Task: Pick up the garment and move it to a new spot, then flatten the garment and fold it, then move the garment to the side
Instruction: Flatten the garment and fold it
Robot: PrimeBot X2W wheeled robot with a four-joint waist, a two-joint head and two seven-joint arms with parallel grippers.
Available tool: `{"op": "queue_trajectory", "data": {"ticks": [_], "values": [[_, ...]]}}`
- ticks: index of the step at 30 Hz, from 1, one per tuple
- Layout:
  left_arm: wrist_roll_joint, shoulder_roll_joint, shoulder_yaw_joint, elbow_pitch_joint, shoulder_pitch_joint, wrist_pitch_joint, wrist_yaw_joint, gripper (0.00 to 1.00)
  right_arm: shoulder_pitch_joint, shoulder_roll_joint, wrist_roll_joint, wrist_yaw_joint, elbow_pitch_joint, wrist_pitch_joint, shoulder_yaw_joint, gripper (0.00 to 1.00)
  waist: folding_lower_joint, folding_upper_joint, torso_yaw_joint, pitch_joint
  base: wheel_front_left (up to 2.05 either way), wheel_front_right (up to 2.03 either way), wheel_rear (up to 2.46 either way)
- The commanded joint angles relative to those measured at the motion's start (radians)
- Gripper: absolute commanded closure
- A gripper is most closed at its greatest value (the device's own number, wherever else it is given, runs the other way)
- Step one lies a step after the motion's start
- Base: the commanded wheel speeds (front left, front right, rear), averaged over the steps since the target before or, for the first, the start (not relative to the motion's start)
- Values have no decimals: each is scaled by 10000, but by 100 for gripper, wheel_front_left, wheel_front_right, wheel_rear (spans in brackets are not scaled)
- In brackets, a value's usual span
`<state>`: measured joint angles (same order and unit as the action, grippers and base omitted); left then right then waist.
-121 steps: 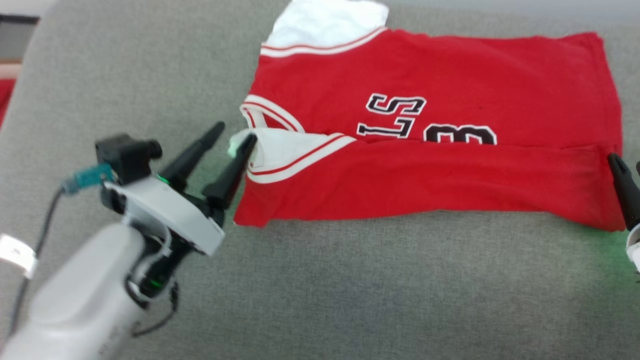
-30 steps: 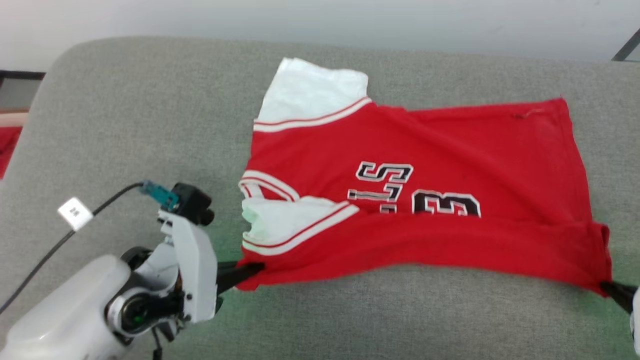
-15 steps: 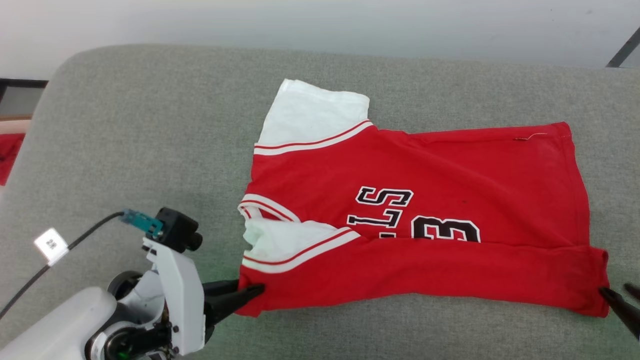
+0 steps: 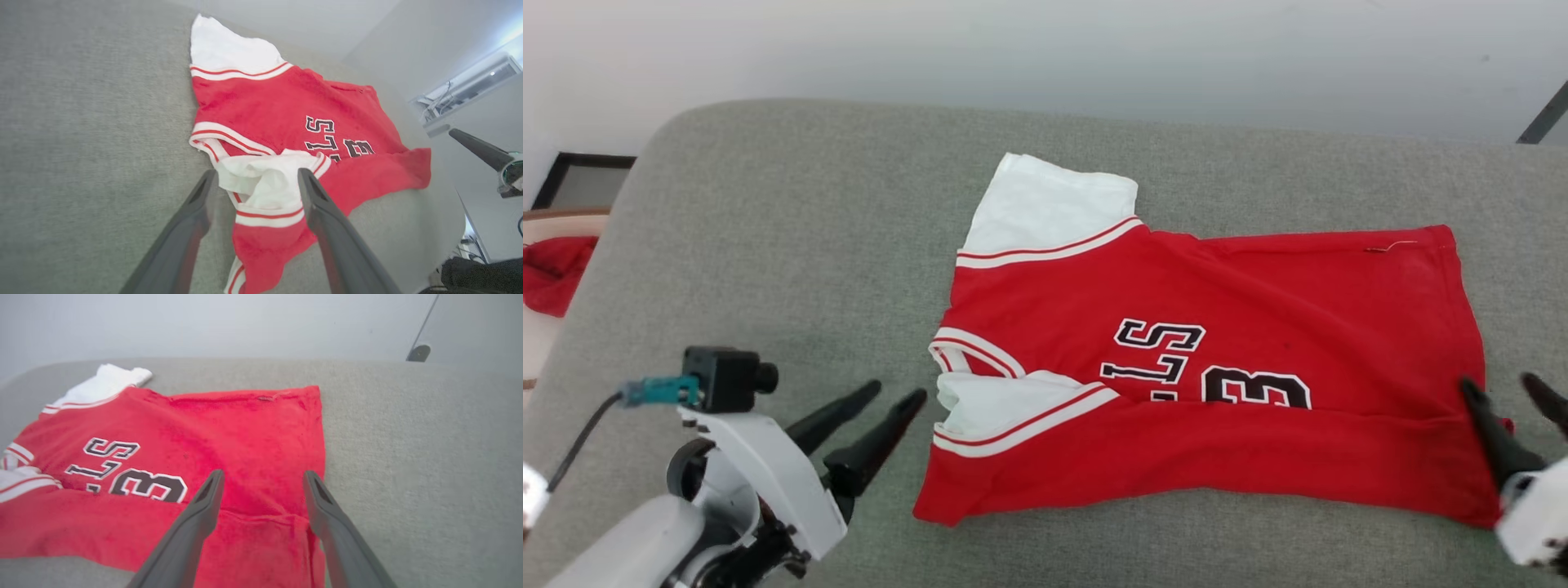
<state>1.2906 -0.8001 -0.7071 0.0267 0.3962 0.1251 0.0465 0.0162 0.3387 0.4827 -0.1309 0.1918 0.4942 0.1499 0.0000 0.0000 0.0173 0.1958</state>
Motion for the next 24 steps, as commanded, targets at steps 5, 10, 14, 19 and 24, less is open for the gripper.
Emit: {"op": "queue_trajectory", "data": {"ticks": [5,10,14,19,24], "values": [[-968,638,156,-829,98,-1419,-340,0,651,-632,-822,5,-754,-2246,-729,0,0,0,-48,-108,0,0,0],[-1685,1182,470,-1898,1015,-2387,-557,0,1326,-1094,-1486,5,-1414,-4285,-873,0,0,0,-228,-8,0,0,0],[-2236,1472,609,-2698,2209,-2761,-448,0,1704,-1377,-2052,5,-1763,-5551,-1091,0,0,0,-477,224,0,0,0],[-2968,1654,343,-3898,4008,-2401,-18,0,1951,-1856,-2300,5,-1999,-6382,-1114,0,0,0,-982,720,0,0,0],[-3359,1859,105,-5477,5912,-1597,381,0,2161,-2160,-2277,5,-2119,-6723,-1287,0,0,0,-1636,1334,0,0,0]]}}
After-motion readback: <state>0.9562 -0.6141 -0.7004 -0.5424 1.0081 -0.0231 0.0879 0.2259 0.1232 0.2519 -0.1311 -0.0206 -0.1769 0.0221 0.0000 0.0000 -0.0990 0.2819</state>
